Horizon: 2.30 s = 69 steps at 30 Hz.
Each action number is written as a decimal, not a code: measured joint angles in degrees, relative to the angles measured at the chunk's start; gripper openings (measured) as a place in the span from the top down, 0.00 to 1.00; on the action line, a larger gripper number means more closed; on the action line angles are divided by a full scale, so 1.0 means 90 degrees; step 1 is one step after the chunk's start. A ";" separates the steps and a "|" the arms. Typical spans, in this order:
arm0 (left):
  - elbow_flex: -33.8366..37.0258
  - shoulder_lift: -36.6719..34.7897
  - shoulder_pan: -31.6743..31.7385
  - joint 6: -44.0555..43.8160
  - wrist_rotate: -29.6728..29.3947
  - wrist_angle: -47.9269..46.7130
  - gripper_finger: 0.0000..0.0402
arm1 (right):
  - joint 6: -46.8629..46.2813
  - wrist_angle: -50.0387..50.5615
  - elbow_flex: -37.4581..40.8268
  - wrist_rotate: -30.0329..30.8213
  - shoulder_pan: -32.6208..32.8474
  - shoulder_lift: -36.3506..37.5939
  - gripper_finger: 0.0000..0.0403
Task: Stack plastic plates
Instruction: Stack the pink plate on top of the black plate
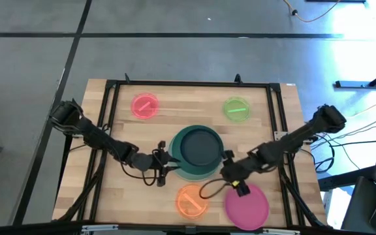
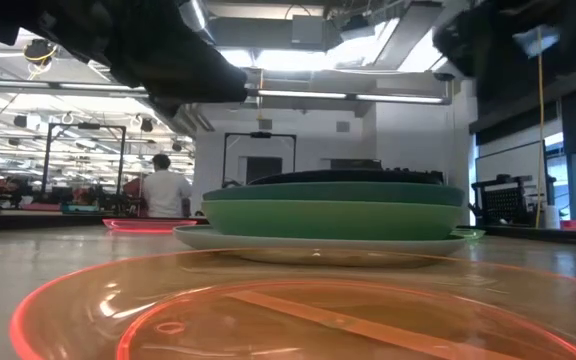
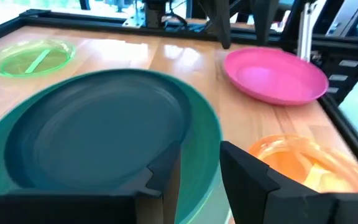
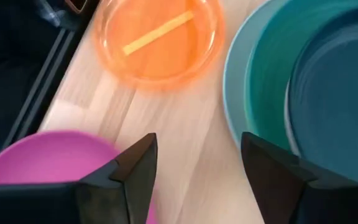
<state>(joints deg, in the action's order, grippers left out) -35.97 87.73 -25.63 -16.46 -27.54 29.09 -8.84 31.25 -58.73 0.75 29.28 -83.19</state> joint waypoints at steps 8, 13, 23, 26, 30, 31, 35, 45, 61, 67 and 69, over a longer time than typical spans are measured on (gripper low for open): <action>0.0000 0.0317 -0.0102 -0.0001 -0.0001 0.0659 0.74 | -0.1230 -0.0013 0.0834 0.0315 0.0747 0.0665 0.49; 0.0000 0.0341 -0.0169 -0.0011 -0.0043 0.0878 0.74 | -0.1827 -0.0056 0.1250 0.0802 0.1150 0.0895 0.50; -0.0002 0.0549 -0.0465 -0.0163 -0.0197 0.0998 0.74 | -0.2910 -0.0181 0.1417 0.1665 0.2049 0.0900 0.50; -0.0002 0.0845 -0.0520 -0.0172 -0.0211 0.1387 0.74 | -0.3185 -0.0141 0.1419 0.2047 0.2353 0.0900 0.50; 0.0000 0.1168 -0.0532 -0.0158 -0.0222 0.2156 0.74 | -0.3494 -0.0200 0.1578 0.2229 0.2580 0.0900 0.50; 0.0000 0.1218 -0.0532 -0.0136 -0.0224 0.2307 0.74 | -0.3604 -0.0197 0.1647 0.2236 0.2623 0.0900 0.50; -0.0002 0.1269 -0.0532 -0.0128 -0.0225 0.2485 0.74 | -0.4056 -0.0241 0.1975 0.2222 0.2687 0.0900 0.50; -0.0002 0.1269 -0.0544 -0.0113 -0.0225 0.2494 0.74 | -0.4324 -0.1084 0.2556 0.1825 0.2710 0.0900 0.50; -0.0002 0.1269 -0.0537 -0.0132 -0.0222 0.2442 0.74 | -0.4333 -0.0776 0.2588 0.2418 0.2705 0.0757 0.50; -0.0002 0.1269 -0.0536 -0.0115 -0.0222 0.2441 0.74 | -0.4333 -0.0827 0.2585 0.2337 0.2703 0.0252 0.50; -0.0002 0.1269 -0.0536 -0.0115 -0.0222 0.2439 0.74 | -0.4354 -0.0882 0.2585 0.2248 0.2703 0.0103 0.50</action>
<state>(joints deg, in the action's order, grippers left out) -35.99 99.15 -30.45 -17.50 -29.54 51.05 -48.02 23.31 -35.46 20.97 53.60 -82.26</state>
